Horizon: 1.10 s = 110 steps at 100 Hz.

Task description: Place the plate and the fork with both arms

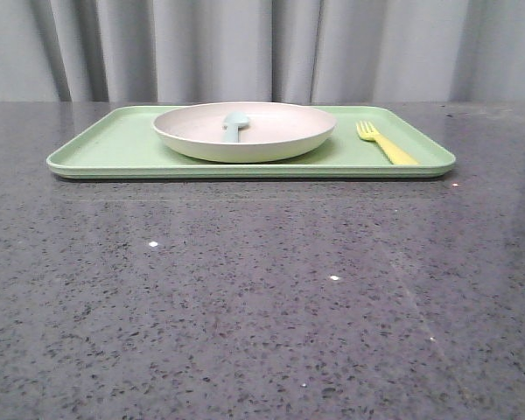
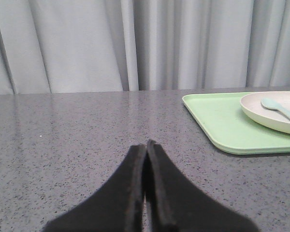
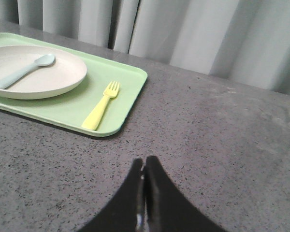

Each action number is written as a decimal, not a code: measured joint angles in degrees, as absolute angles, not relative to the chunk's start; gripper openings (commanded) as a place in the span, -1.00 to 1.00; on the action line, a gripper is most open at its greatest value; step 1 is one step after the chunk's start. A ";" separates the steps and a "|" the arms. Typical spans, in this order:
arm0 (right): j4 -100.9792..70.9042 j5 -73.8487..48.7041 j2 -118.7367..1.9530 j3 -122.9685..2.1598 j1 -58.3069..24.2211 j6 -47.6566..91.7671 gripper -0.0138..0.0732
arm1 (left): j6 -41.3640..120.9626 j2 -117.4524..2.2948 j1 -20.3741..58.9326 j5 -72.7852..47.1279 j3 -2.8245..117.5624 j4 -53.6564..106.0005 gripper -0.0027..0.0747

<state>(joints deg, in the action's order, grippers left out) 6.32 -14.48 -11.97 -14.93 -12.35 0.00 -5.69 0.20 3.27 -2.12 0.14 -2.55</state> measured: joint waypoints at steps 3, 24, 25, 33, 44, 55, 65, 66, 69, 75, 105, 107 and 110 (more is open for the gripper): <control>5.75 -13.01 -10.91 -13.59 -11.27 0.49 -0.96 | -5.69 0.20 3.27 -2.12 0.14 -2.55 -0.98; 3.57 -10.17 -2.50 -6.64 -7.03 1.59 -0.96 | -5.69 0.20 3.27 -2.12 0.14 -2.55 -0.98; 3.57 -10.03 -1.99 -6.30 -7.01 1.59 -0.96 | -5.69 0.20 3.27 -2.12 0.14 -2.55 -0.98; 2.91 -9.83 -0.01 -4.76 -6.25 1.67 -0.96 | -5.69 0.20 3.27 -2.12 0.14 -2.55 -0.98; 1.93 -9.62 0.52 -2.45 -5.36 1.67 -0.96 | -5.69 0.20 3.27 -2.12 0.14 -2.55 -0.98; 1.18 -9.29 0.52 -0.69 -5.14 1.72 -0.96 | -5.69 0.20 3.27 -2.12 0.14 -2.55 -0.98; 1.03 -7.61 0.52 0.84 -5.14 1.72 -0.96 | -5.69 0.20 3.27 -2.12 0.14 -2.55 -0.98; 1.03 -7.30 0.52 0.93 -5.14 1.72 -0.96 | -5.69 0.20 3.27 -2.12 0.14 -2.55 -0.98; 1.03 -6.85 0.52 1.20 -5.14 1.72 -0.96 | -5.69 0.20 3.27 -2.12 0.14 -2.55 -0.98; 1.03 -5.53 0.52 1.50 -5.14 1.72 -0.96 | -5.69 0.20 3.27 -2.12 0.14 -2.55 -0.98; 0.94 -3.63 0.52 1.50 -5.14 1.72 -0.96 | -5.69 0.20 3.27 -2.12 0.14 -2.55 -0.98; 0.94 -3.63 0.52 1.50 -5.14 1.72 -0.96 | -5.69 0.20 3.27 -2.12 0.14 -2.55 -0.98; 0.94 -3.54 0.52 1.50 -5.14 1.72 -0.96 | -5.69 0.20 3.27 -2.12 0.14 -2.55 -0.98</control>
<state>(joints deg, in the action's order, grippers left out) 0.94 -3.54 0.52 1.50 -5.14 1.72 -5.69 0.20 3.27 -2.12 0.14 -2.55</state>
